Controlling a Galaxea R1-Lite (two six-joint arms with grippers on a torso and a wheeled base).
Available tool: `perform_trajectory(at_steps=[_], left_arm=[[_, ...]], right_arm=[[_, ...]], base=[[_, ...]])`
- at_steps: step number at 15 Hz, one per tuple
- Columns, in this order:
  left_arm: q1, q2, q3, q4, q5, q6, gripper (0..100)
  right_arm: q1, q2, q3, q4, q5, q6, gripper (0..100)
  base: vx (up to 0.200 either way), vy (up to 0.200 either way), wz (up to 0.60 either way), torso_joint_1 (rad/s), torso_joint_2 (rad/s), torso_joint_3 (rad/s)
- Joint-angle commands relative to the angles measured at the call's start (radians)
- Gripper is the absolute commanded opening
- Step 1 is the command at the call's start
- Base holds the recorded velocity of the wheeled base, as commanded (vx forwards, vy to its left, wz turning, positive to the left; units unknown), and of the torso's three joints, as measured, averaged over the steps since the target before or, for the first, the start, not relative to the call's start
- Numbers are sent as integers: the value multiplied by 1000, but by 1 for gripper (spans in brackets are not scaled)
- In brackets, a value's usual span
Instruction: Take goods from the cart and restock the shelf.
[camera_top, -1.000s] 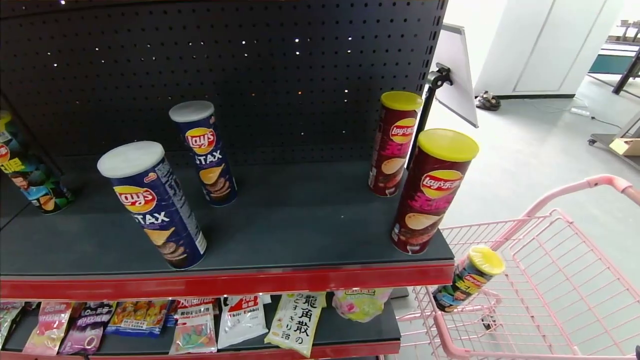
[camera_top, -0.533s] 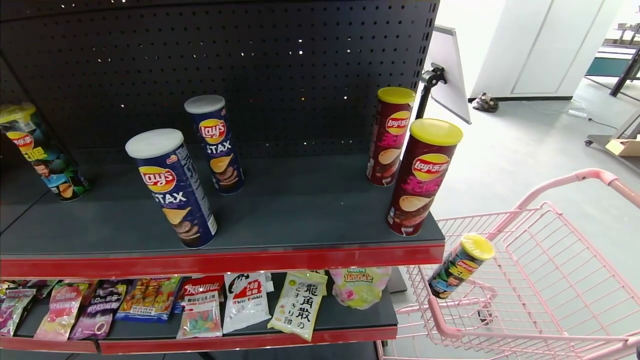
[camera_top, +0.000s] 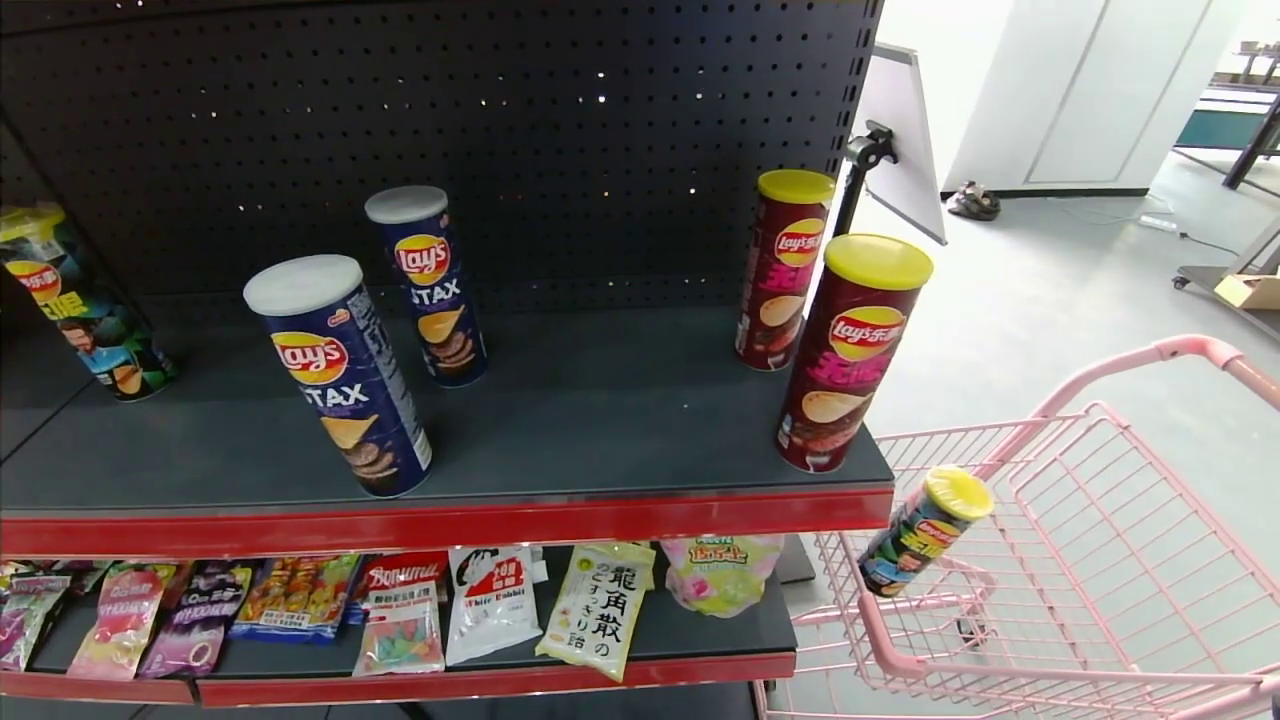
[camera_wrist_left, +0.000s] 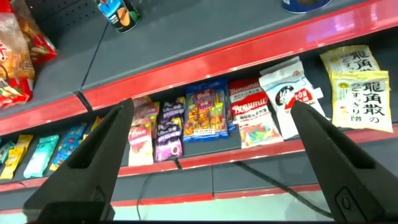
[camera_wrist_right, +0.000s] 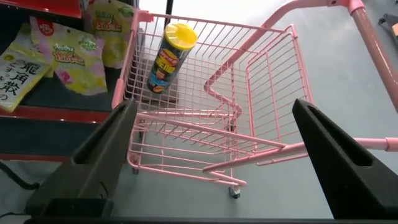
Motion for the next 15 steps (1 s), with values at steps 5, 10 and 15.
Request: perform_trajectory(at_steps=[5, 10, 15], left_arm=[[-2, -10, 0, 0, -6, 8, 100], [-2, -27, 5, 3, -7, 8, 100], [-2, -32, 5, 3, -7, 8, 100]], right_arm=[[-1, -2, 5, 0, -23, -3, 100], [-6, -8, 8, 0, -23, -3, 100], [-8, -35, 35, 0, -41, -21, 100]], base=[[0, 0, -600, 5, 4, 4], [0, 0, -480, 3, 4, 0], [0, 0, 0, 0, 0, 0]])
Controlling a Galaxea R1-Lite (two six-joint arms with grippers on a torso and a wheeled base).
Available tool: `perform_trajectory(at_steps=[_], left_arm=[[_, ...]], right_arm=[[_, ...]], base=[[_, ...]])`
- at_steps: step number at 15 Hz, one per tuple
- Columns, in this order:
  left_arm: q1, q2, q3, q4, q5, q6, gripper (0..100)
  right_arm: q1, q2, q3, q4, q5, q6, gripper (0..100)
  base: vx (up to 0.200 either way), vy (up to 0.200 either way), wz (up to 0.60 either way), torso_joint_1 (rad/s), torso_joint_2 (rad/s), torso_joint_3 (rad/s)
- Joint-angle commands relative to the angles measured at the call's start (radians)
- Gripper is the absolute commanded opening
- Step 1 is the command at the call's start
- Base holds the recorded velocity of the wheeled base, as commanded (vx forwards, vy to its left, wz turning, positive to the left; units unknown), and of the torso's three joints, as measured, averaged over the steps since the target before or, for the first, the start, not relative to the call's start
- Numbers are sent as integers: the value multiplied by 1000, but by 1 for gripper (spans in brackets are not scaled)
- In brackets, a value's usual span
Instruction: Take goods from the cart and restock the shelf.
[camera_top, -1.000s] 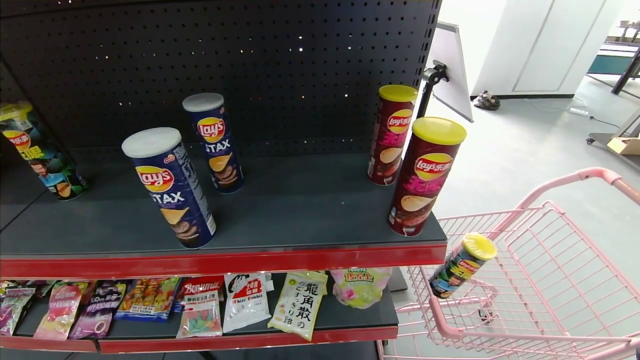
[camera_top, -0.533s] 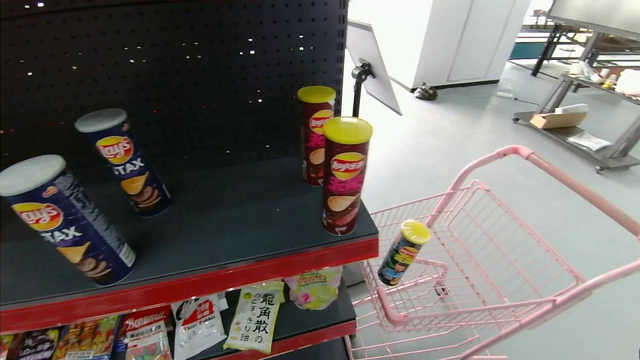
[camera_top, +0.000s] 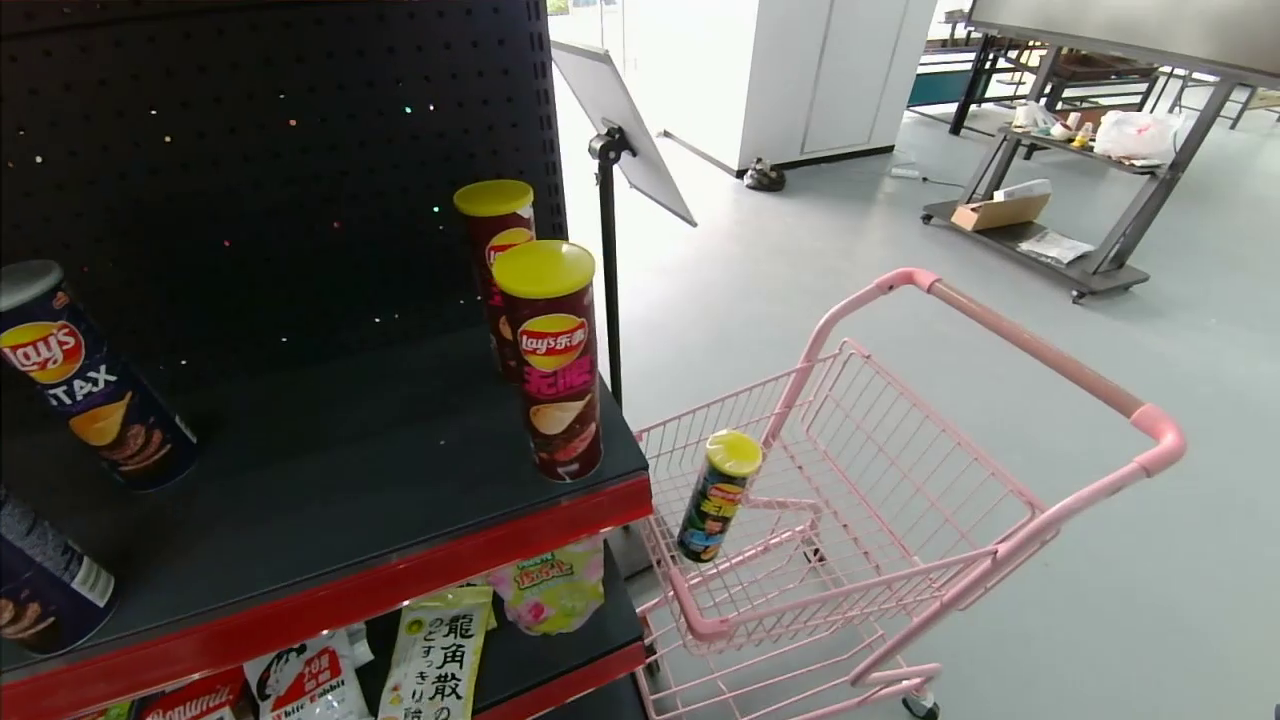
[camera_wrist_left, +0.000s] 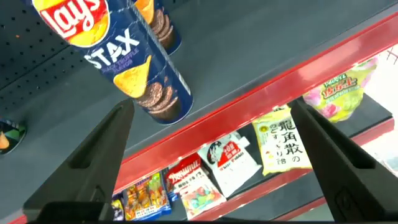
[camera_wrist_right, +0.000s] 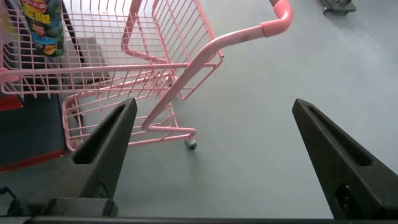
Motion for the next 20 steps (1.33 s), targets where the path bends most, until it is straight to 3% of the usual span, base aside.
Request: perform_trajectory(at_steps=[1, 2, 4, 7, 20], left_arm=[[0, -3, 2, 0, 1, 1, 100], [0, -8, 5, 0, 1, 1, 100], [0, -49, 26, 0, -13, 52, 100], [0, -86, 43, 2, -32, 70, 100], [0, -74, 28, -3, -39, 67, 100]], right_arm=[[1, -14, 7, 1, -1, -2, 100], [1, -20, 14, 1, -1, -2, 100], [1, -34, 22, 1, -1, -2, 100], [1, -45, 27, 1, -1, -4, 100], [3, -42, 37, -1, 0, -8, 100]], base=[[0, 0, 0, -95, 266, 144], [0, 0, 0, -149, 330, 207], [0, 0, 0, -129, 351, 208], [0, 0, 0, -139, 359, 222], [0, 0, 0, -153, 468, 310]])
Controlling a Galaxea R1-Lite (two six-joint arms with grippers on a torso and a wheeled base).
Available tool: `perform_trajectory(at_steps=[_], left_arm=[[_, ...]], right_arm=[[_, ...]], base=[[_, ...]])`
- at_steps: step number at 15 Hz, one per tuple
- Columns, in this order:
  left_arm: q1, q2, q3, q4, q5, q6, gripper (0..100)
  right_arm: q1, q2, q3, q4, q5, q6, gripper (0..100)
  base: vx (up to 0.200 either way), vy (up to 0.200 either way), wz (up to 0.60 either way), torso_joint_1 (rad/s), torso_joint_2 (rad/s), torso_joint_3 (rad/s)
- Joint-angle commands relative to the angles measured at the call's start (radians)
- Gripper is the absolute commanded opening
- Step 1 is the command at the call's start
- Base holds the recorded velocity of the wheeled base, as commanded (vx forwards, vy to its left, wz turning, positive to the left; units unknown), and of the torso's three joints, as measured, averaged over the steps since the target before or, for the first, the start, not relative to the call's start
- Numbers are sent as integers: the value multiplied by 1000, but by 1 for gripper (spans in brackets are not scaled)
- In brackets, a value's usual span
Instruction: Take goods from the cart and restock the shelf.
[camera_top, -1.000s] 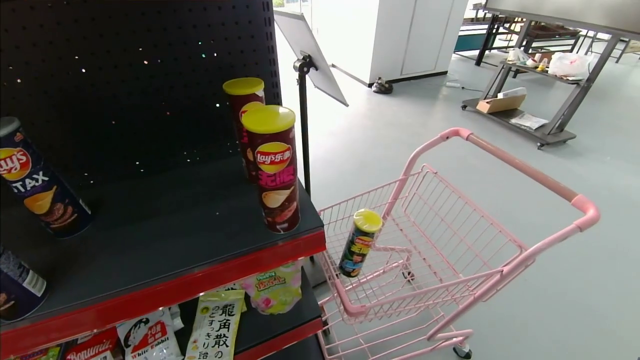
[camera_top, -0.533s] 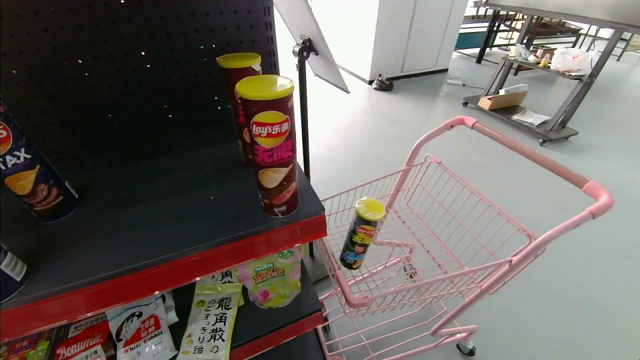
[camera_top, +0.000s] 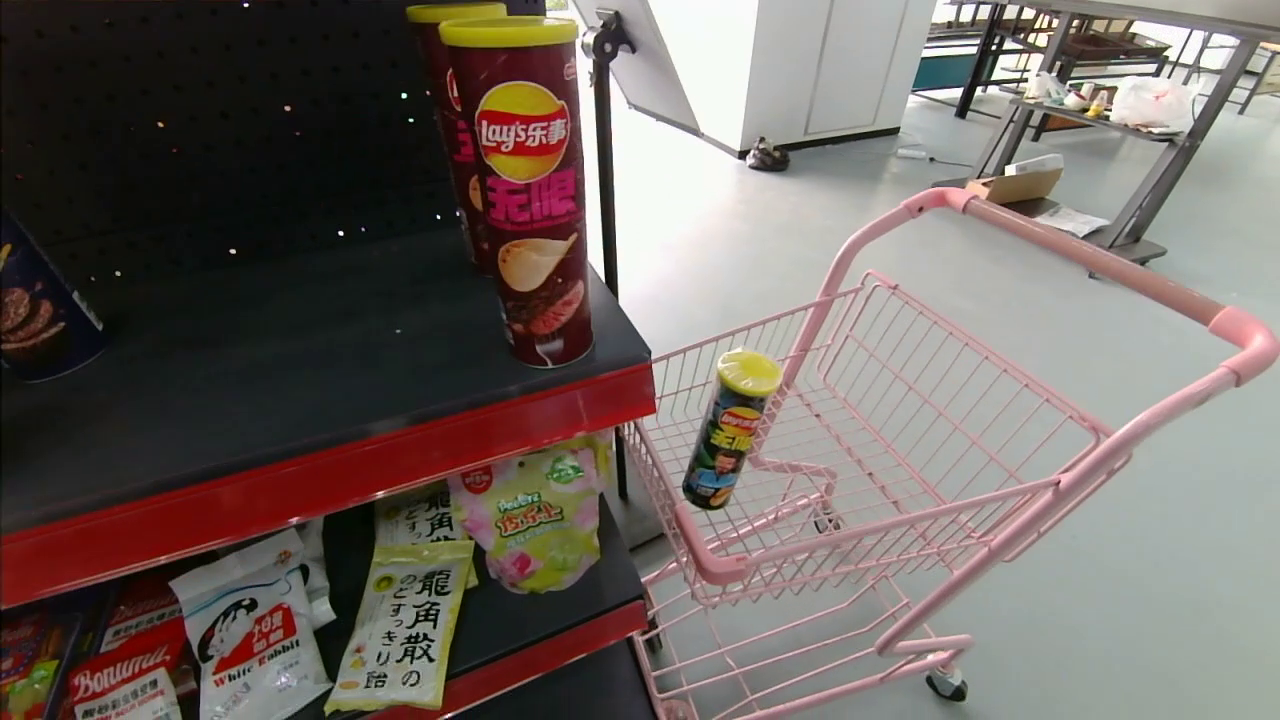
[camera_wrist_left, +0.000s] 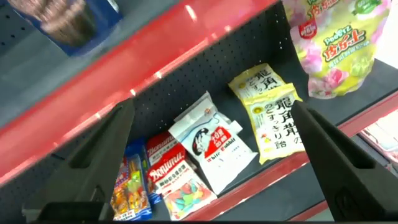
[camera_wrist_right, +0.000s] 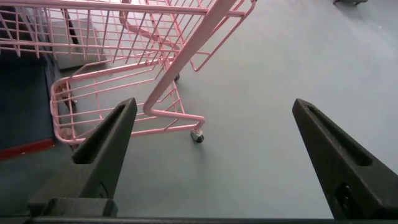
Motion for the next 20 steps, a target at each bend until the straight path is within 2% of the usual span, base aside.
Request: perform_trajectory(at_steps=[1, 4, 7, 9, 10, 12, 13, 14, 15, 16, 18, 20], left_arm=[[0, 1, -3, -1, 1, 0, 100], [0, 9, -32, -2, 13, -3, 100], [3, 15, -34, -1, 29, -13, 100], [7, 57, -49, -1, 72, -23, 100], [7, 86, -69, 1, 73, -54, 100], [3, 138, -87, -1, 58, -174, 100], [1, 153, -90, -1, 29, -221, 100], [1, 155, -90, 1, -5, -237, 100], [3, 158, -92, 1, -20, -237, 100], [1, 175, -96, 3, -31, -237, 100], [1, 190, -106, 3, -33, -237, 100], [3, 192, -112, 3, -31, -237, 100]], right_arm=[[3, 14, -9, -2, 5, 1, 100], [1, 143, -69, -60, 5, 5, 100], [4, 463, -135, -364, 25, 78, 100], [17, 588, -165, -432, 54, 162, 100], [30, 620, -174, -435, 142, 205, 100], [33, 667, -182, -435, 192, 228, 100], [33, 706, -191, -436, 221, 231, 100], [30, 739, -199, -438, 257, 233, 100], [30, 767, -202, -445, 271, 236, 100], [35, 851, -210, -514, 278, 259, 100], [56, 979, -220, -633, 280, 291, 100], [79, 1092, -260, -695, 289, 305, 100]], base=[[0, 0, 0, -66, 217, 149], [0, 0, 0, -16, 68, 50], [0, 0, 0, 0, 0, 0], [0, 0, 0, 0, 0, 0], [0, 0, 0, 0, 0, 0], [0, 0, 0, 0, 0, 0], [0, 0, 0, 0, 0, 0], [0, 0, 0, 0, 0, 0], [0, 0, 0, 0, 0, 0], [0, 0, 0, 0, 0, 0], [0, 0, 0, 0, 0, 0], [0, 0, 0, 0, 0, 0]])
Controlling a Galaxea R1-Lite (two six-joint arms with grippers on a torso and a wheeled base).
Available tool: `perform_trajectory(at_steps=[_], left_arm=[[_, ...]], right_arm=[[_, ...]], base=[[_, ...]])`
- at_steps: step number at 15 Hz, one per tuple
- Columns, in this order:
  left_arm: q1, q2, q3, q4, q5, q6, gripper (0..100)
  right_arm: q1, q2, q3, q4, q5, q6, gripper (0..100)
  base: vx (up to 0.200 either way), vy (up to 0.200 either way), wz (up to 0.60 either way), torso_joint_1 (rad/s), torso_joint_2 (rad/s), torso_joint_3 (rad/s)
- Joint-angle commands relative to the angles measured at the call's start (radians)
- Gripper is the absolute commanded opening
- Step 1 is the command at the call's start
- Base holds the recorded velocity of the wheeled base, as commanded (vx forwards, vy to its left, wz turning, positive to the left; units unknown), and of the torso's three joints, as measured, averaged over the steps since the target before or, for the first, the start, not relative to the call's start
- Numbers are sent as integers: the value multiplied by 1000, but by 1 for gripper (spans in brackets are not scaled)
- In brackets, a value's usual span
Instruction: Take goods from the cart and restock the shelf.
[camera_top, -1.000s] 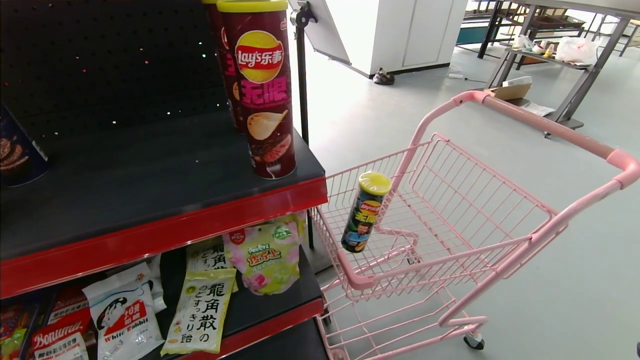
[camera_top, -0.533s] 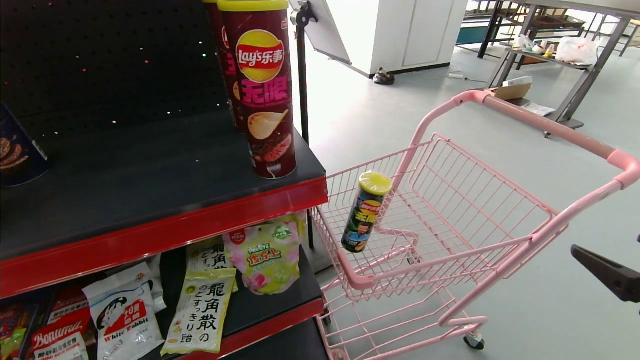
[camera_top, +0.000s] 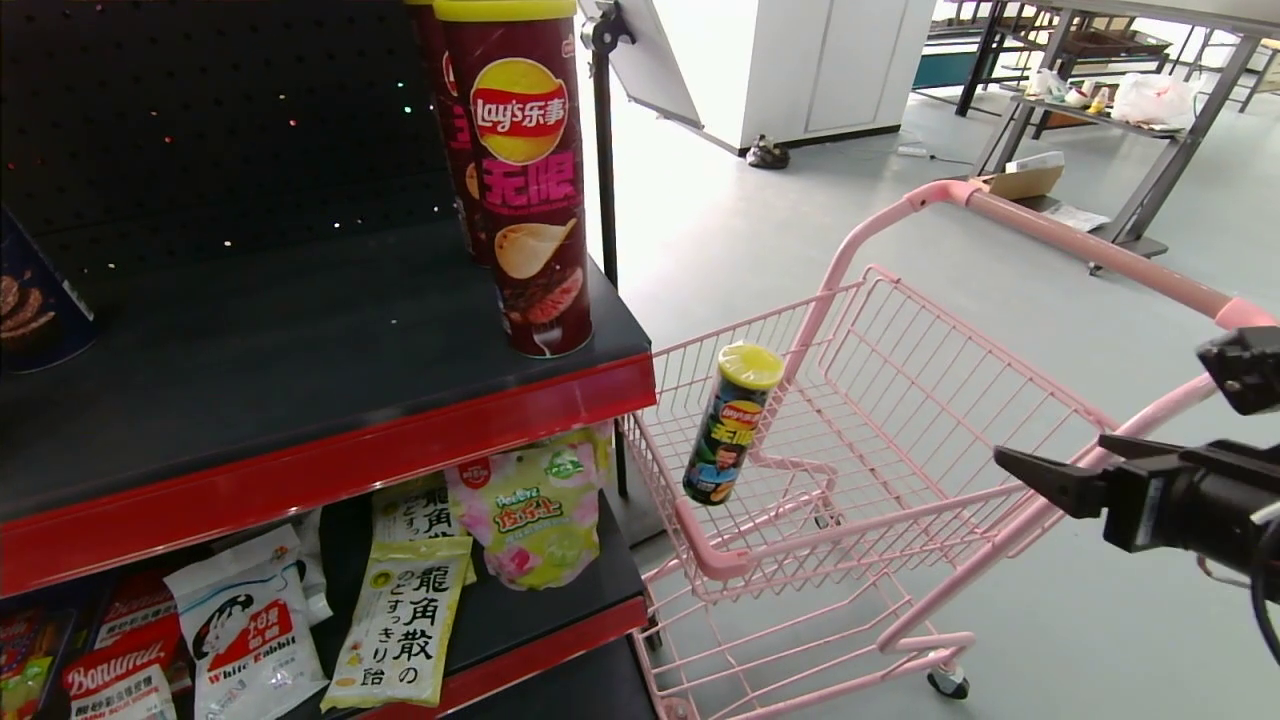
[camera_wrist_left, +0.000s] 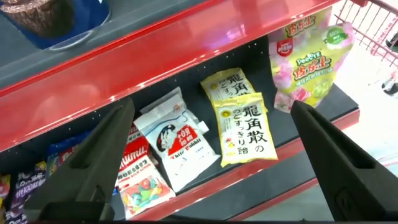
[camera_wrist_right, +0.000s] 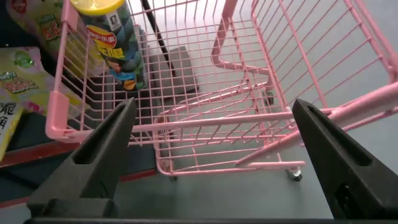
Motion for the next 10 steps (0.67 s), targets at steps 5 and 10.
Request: perform_trajectory(at_steps=[5, 10], left_arm=[[1, 17, -7, 0, 9, 0, 100], [4, 60, -53, 1, 19, 1, 100]], right_arm=[[82, 399, -209, -157, 18, 31, 100], [199, 594, -336, -220, 14, 75, 100]], base=[[0, 0, 0, 0, 0, 0], [0, 0, 0, 0, 0, 0]])
